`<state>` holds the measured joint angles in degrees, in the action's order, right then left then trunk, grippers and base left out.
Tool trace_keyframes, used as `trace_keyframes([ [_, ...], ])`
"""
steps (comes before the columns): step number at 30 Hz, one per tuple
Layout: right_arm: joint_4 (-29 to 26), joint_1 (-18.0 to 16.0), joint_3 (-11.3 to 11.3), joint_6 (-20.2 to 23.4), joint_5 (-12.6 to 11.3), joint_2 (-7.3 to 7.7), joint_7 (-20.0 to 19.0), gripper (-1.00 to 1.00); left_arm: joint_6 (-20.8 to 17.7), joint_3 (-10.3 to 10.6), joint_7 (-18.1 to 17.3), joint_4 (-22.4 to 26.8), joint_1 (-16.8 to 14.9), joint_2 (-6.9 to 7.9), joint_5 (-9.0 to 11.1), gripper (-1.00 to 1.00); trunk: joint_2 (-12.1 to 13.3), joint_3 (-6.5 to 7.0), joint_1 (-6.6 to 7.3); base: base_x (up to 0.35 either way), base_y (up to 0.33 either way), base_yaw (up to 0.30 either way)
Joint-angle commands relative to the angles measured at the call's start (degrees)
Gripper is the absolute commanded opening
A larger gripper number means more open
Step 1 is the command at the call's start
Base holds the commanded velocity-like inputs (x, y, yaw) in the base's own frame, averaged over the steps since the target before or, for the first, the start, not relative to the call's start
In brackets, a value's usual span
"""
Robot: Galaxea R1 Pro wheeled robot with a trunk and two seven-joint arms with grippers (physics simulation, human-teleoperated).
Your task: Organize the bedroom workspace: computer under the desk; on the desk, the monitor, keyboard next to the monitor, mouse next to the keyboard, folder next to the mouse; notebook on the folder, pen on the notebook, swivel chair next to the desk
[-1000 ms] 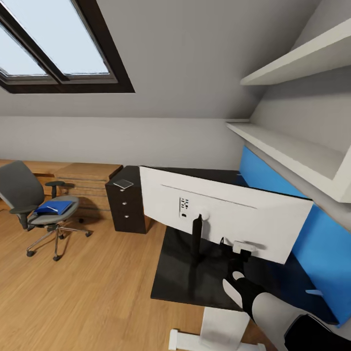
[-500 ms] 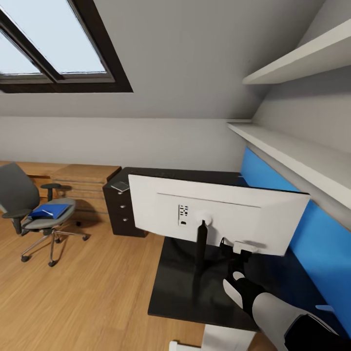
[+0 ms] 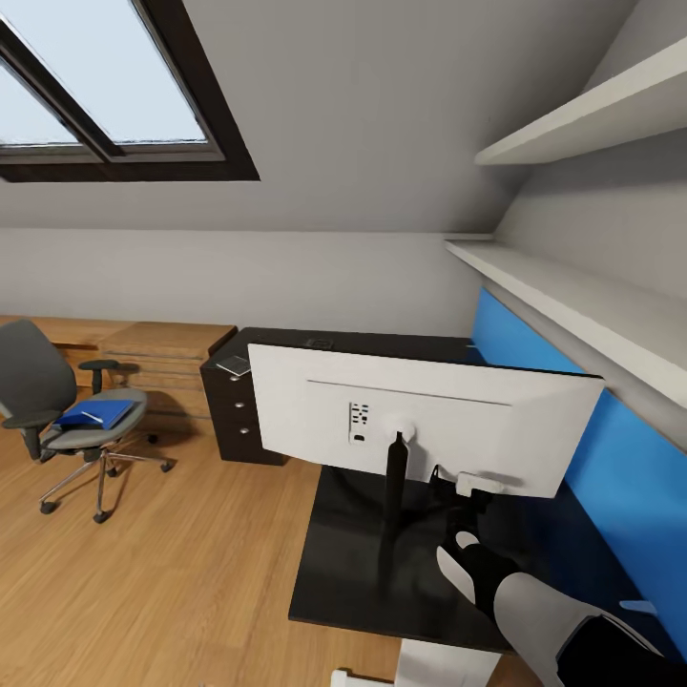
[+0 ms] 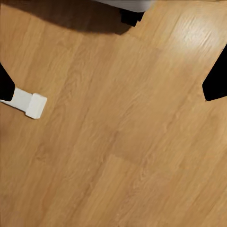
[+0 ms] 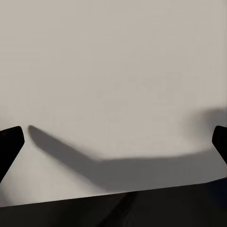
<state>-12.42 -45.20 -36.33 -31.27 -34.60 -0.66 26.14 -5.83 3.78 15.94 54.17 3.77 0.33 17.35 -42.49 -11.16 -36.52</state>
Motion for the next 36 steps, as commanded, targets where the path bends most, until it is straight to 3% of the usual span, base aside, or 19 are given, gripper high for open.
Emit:
trace_keyframes([
  [1, 0.03, -0.07, -0.41, -0.2, -0.47, 0.01, 0.31, 1.0, -0.27, -0.69, 0.4, 0.25, 0.02, 0.07, 0.36, 1.0, -0.07, -0.08, -0.02, 0.0, 0.0, 0.0],
  [8, 0.09, -0.07, -0.34, -0.18, -0.55, 0.12, 0.39, 1.0, -0.24, -5.62, 0.33, 1.44, 0.01, 0.2, 0.4, 1.0, -0.07, -0.08, -0.02, 0.0, 0.0, 0.0],
  [9, 0.08, -0.07, -0.28, -0.14, -0.62, 0.48, 0.46, 1.0, -0.24, -6.08, 0.33, 1.54, 0.01, 0.23, 0.4, 1.0, -0.07, -0.08, -0.02, 0.006, 0.0, 0.0],
  [10, 0.05, -0.07, -0.14, 0.26, -0.81, 2.03, 0.48, 1.0, -0.24, -6.61, 0.32, 1.72, 0.01, 0.26, 0.4, 1.0, -0.07, -0.08, -0.02, 0.055, 0.0, 0.0],
  [14, -0.1, -0.07, 0.44, 0.57, -1.71, 4.59, 0.49, 1.0, -0.15, -6.97, 0.32, 1.85, 0.01, 0.28, 0.4, 1.0, -0.07, -0.08, -0.02, 0.048, 0.0, 0.0],
  [21, -0.23, -0.07, 3.52, 2.06, -7.87, 7.32, 0.34, 1.0, 3.47, -7.6, 0.32, 1.82, 0.01, 0.21, 0.37, 1.0, -0.07, -0.08, -0.02, 0.009, 0.0, 0.0],
  [36, -0.32, -0.07, 3.81, 3.57, -8.55, 7.78, 0.31, 1.0, 4.06, -7.64, 0.2, 1.73, 0.01, 0.12, 0.24, 1.0, -0.07, -0.08, -0.02, 0.078, 0.0, 0.0],
])
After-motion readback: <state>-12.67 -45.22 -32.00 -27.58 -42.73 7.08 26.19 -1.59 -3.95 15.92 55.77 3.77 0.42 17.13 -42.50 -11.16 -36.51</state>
